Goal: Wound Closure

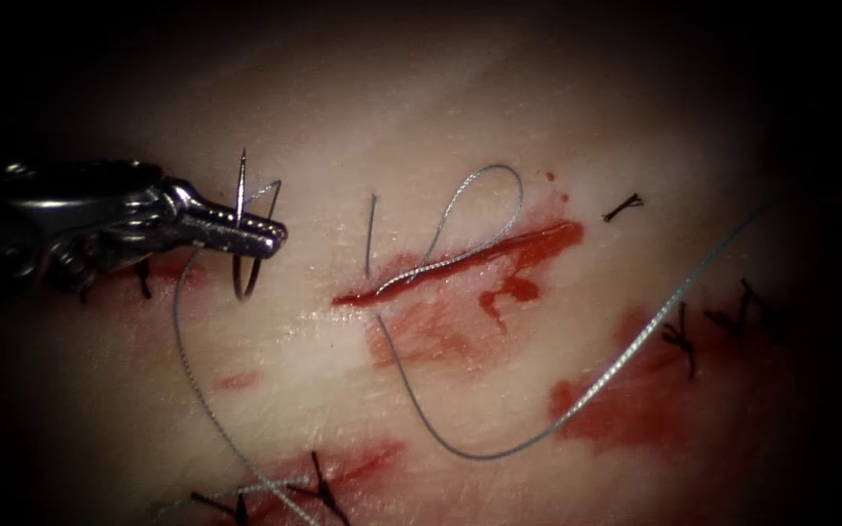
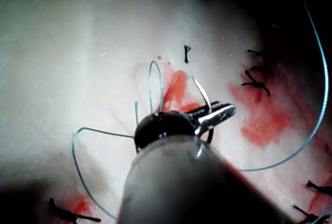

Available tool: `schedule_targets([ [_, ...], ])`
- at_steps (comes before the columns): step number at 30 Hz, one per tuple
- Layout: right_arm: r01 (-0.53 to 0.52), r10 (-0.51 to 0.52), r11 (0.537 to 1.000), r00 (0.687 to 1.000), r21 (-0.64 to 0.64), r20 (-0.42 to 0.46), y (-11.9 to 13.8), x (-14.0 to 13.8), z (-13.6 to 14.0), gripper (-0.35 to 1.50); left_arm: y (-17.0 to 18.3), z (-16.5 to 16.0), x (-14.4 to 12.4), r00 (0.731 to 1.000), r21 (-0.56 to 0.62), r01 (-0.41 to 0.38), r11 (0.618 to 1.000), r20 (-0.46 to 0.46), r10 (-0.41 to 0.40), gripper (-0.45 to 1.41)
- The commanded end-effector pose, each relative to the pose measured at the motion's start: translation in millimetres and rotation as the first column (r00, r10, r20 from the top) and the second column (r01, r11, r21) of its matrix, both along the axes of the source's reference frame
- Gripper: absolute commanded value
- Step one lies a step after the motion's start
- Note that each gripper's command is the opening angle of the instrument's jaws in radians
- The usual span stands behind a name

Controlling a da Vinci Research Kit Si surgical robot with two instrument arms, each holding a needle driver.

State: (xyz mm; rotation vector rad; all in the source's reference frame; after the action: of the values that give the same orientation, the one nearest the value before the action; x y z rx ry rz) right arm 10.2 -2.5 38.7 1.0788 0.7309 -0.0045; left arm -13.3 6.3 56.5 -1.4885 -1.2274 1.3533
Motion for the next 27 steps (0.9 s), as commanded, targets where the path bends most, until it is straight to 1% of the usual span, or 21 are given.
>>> schedule_targets([
  [1,-0.009,0.011,0.999,0.999,0.041,-0.04,0.3,0.3,0.7,1.41,-0.2,0.5,-0.5,1.0,0.0,0.0,1.0,0.0,0.0,-0.45],
  [2,0.01,-0.005,0.997,0.998,0.082,-0.061,0.3,0.6,1.0,1.35,-0.2,0.5,-0.5,1.0,0.0,0.0,1.0,0.0,0.0,-0.45],
  [5,0.004,0.001,0.996,0.999,0.091,-0.051,0.3,2.7,1.9,1.33,-0.2,0.6,-0.5,1.0,0.0,0.0,1.0,0.0,0.0,-0.45],
  [8,-0.089,0.078,0.985,0.994,0.145,0.077,0.5,5.8,2.8,1.31,-0.2,0.6,-0.5,1.0,0.0,0.0,1.0,0.0,0.0,-0.45],
  [9,-0.155,0.121,0.97,0.976,0.189,0.179,0.5,7.5,3.2,1.26,-0.2,0.6,-0.5,1.0,0.0,0.0,1.0,0.0,0.0,-0.45],
  [10,-0.212,0.144,0.949,0.95,0.233,0.277,0.4,8.9,3.5,1.25,-0.2,0.6,-0.5,1.0,0.0,-0.001,1.0,0.001,0.001,-0.45],
  [11,-0.301,0.167,0.911,0.895,0.283,0.414,0.0,11.8,4.3,1.25,-0.2,0.6,-0.5,1.0,-0.001,-0.002,1.0,-0.002,0.002,-0.45],
  [12,-0.361,0.177,0.882,0.849,0.302,0.498,-0.4,13.9,5.0,1.25,-0.2,0.6,-0.5,1.0,-0.001,-0.002,1.0,-0.002,0.002,-0.45],
  [13,-0.361,0.177,0.882,0.849,0.302,0.498,-0.4,13.9,5.0,1.25,-0.2,0.6,-0.5,1.0,-0.001,-0.002,1.0,-0.002,0.002,-0.45],
  [14,-0.402,0.182,0.862,0.814,0.308,0.552,-0.8,15.4,5.5,1.25,-0.2,0.6,-0.5,1.0,-0.001,-0.002,1.0,-0.002,0.002,-0.45],
  [15,-0.49,0.188,0.816,0.727,0.307,0.66,-2.1,19.1,6.9,1.25,-0.2,0.6,-0.5,1.0,-0.001,-0.002,1.0,-0.002,0.002,-0.45],
  [16,-0.49,0.188,0.816,0.727,0.307,0.66,-2.1,19.1,6.9,1.25,-0.2,0.6,-0.5,1.0,-0.001,-0.002,1.0,-0.002,0.002,-0.45],
  [17,-0.503,0.187,0.809,0.711,0.304,0.678,-2.7,20.5,7.6,1.21,-0.2,0.6,-0.5,1.0,-0.001,-0.002,1.0,-0.002,0.002,-0.45],
  [18,-0.501,0.134,0.804,0.676,0.319,0.725,-4.4,23.1,9.3,1.15,-0.2,0.6,-0.5,1.0,0.005,-0.003,1.0,-0.002,0.003,-0.45],
  [19,-0.486,0.103,0.81,0.668,0.328,0.737,-5.2,23.9,10.2,1.1,-0.2,0.6,-0.5,1.0,0.005,-0.003,1.0,-0.002,0.003,-0.45],
  [20,-0.487,0.074,0.807,0.644,0.334,0.761,-6.0,24.5,11.0,1.1,-0.2,0.6,-0.5,1.0,0.005,-0.003,1.0,-0.002,0.003,-0.45],
  [21,-0.501,0.053,0.801,0.606,0.329,0.794,-7.3,25.1,12.2,1.1,-0.2,0.6,-0.5,1.0,0.005,-0.003,1.0,-0.002,0.003,-0.45],
  [22,-0.509,0.05,0.801,0.58,0.314,0.813,-8.3,25.4,13.0,1.1,-0.2,0.6,-0.5,1.0,0.006,-0.003,1.0,-0.002,0.003,-0.45],
  [23,-0.507,0.051,0.809,0.564,0.297,0.824,-9.2,25.5,13.7,1.1,-0.2,0.6,-0.5,1.0,0.005,-0.003,1.0,-0.002,0.003,-0.45],
  [25,-0.469,0.052,0.846,0.548,0.256,0.835,-11.3,25.5,15.2,1.1,-0.2,0.6,-0.5,1.0,0.005,-0.004,1.0,-0.005,0.004,-0.45],
  [27,-0.396,0.003,0.885,0.533,0.246,0.846,-12.9,25.1,16.4,1.08,-0.2,0.7,-0.5,1.0,0.004,-0.008,1.0,-0.01,0.008,-0.45],
])
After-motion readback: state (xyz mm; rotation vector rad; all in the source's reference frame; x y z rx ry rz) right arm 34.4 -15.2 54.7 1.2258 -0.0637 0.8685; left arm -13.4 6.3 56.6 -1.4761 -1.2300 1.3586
